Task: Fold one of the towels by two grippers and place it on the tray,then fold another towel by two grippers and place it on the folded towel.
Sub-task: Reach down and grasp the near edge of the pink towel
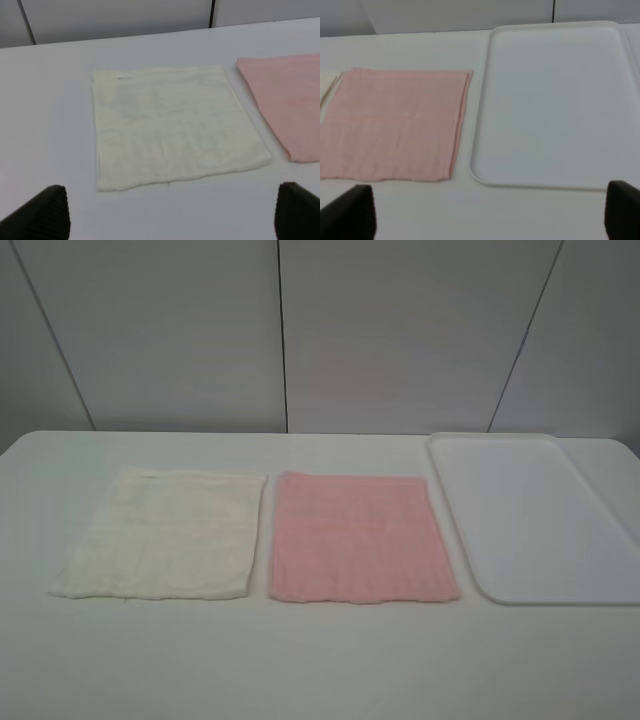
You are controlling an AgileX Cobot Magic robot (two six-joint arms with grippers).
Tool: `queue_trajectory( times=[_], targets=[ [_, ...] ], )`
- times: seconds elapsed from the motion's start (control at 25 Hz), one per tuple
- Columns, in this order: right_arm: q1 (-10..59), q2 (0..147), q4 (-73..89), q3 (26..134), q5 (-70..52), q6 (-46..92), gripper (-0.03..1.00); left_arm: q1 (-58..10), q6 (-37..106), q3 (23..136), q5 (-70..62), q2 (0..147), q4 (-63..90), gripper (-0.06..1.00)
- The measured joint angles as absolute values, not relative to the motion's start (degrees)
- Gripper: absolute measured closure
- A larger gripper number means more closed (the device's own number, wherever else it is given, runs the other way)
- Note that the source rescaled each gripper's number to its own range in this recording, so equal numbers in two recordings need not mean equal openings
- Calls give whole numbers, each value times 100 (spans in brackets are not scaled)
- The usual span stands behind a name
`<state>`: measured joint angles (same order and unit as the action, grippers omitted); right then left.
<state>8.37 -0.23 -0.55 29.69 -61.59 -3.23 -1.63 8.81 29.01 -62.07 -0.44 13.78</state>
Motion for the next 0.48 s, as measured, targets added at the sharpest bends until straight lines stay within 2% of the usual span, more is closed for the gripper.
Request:
queue_trajectory(
  times=[0.48],
  targets=[
    [837, -23, -55, 2969, -6159, -323, 0, -163, 881, 2901, -6207, -44, 1378, -5]
  ],
)
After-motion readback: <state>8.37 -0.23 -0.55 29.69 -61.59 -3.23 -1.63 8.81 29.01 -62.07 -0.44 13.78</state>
